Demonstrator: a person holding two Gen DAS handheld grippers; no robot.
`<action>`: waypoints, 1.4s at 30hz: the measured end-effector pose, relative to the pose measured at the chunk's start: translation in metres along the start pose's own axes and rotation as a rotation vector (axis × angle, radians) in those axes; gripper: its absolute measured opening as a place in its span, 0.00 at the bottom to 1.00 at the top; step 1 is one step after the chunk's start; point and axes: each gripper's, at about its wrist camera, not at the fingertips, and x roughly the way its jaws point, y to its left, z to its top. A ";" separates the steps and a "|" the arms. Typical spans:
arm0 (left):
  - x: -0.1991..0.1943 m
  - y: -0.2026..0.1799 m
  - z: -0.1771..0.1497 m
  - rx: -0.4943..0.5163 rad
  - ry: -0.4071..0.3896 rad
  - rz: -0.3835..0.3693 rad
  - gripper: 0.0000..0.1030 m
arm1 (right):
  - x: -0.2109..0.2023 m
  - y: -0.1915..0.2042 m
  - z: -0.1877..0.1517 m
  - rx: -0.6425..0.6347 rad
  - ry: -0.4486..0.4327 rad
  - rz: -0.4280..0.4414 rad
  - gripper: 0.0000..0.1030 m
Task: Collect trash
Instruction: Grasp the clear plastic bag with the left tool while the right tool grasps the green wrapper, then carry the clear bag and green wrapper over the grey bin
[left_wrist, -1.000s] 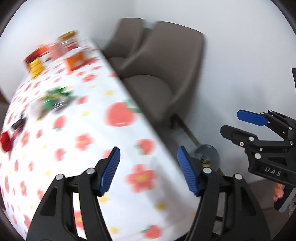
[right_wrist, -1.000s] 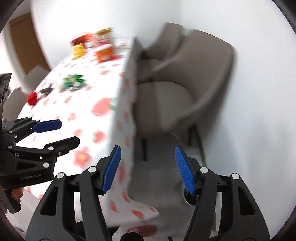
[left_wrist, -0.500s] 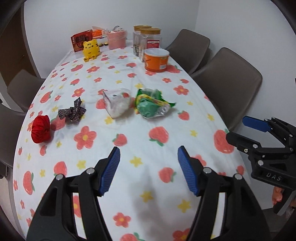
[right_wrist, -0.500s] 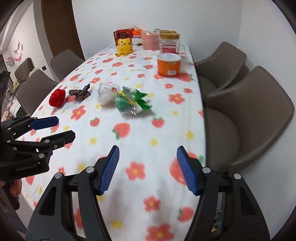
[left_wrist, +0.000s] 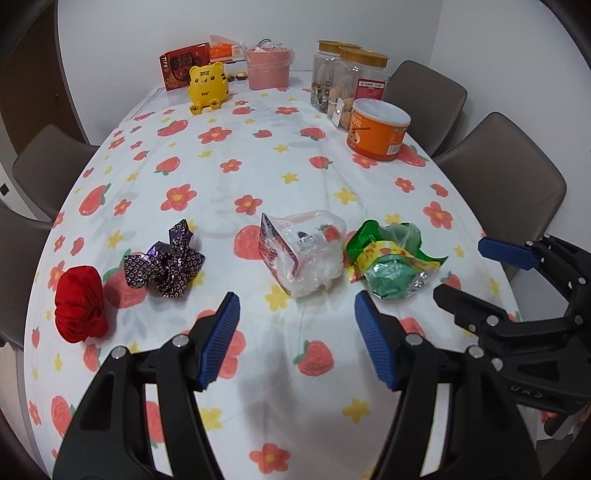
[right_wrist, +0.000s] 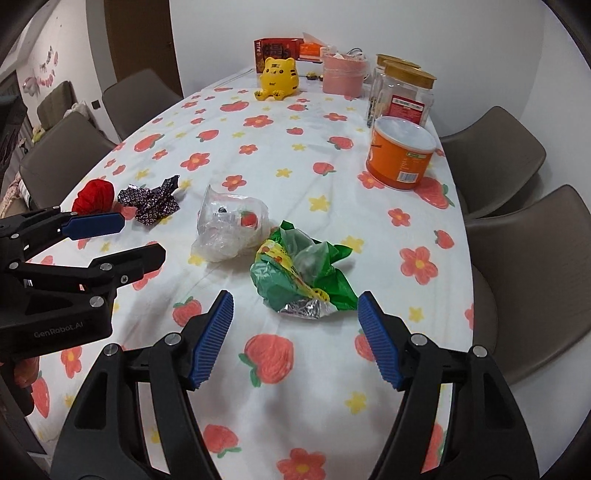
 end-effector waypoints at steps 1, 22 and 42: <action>0.007 0.001 0.002 -0.004 0.008 0.001 0.63 | 0.007 0.000 0.003 -0.011 0.009 0.000 0.66; 0.098 0.008 0.016 -0.001 0.112 -0.027 0.22 | 0.068 -0.004 0.005 -0.037 0.094 0.053 0.46; 0.058 0.014 0.020 -0.034 0.020 -0.087 0.02 | 0.036 -0.001 0.001 -0.008 0.051 0.070 0.38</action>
